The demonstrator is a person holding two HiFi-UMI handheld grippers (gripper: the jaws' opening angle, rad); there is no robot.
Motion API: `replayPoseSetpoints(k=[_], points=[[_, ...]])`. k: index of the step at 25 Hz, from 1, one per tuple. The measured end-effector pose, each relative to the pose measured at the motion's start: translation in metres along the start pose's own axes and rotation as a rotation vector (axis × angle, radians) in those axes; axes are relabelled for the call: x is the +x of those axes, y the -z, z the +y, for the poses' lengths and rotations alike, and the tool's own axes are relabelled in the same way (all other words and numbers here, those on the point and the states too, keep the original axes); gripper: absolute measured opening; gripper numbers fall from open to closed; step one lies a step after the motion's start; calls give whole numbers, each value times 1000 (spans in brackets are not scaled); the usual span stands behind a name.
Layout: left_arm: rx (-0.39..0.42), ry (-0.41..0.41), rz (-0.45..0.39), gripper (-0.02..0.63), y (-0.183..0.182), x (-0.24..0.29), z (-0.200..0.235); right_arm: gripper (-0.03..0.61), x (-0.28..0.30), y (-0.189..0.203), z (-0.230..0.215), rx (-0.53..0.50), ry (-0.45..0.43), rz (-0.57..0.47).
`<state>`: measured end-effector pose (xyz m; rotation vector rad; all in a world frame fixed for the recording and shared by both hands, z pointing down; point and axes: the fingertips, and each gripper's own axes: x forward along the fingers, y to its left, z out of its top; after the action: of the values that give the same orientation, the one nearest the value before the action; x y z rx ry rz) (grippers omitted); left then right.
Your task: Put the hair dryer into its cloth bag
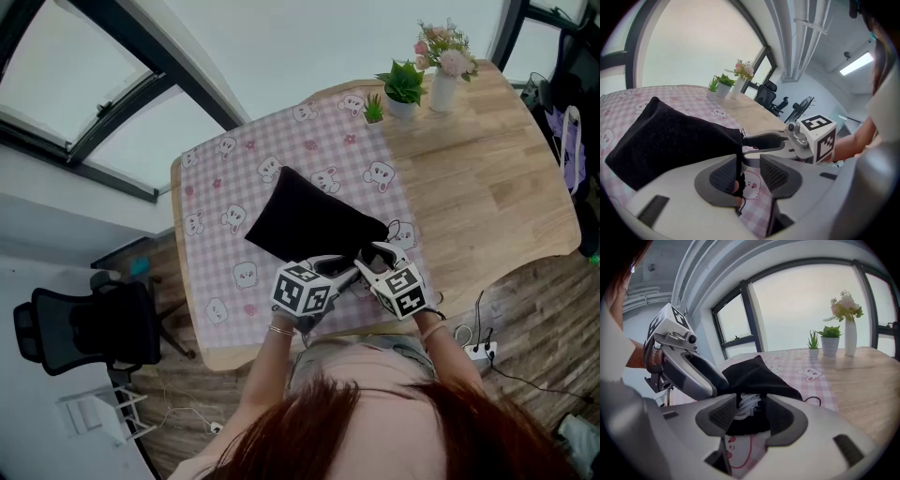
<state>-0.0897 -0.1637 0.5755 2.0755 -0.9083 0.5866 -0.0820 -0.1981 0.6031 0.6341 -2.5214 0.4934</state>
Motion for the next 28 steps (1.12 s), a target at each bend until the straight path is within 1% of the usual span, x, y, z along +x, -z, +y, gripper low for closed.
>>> replayPoseSetpoints(k=[6, 9, 18, 25, 26, 28], points=[[-20, -53, -18, 148, 4, 5, 3, 187, -6, 2, -3, 1, -11, -1], [-30, -81, -43, 160, 4, 9, 2, 184, -9, 4, -7, 3, -27, -8], [-63, -160, -128, 163, 3, 16, 0, 178, -18, 5, -16, -5, -66, -33], [-31, -231, -189, 161, -6, 9, -5, 163, -22, 3, -19, 18, -83, -51], [-24, -241, -195, 162, -8, 7, -6, 149, -22, 3, -20, 22, -87, -52], [-10, -250, -208, 161, -12, 3, -10, 149, -22, 3, -21, 30, -92, -56]])
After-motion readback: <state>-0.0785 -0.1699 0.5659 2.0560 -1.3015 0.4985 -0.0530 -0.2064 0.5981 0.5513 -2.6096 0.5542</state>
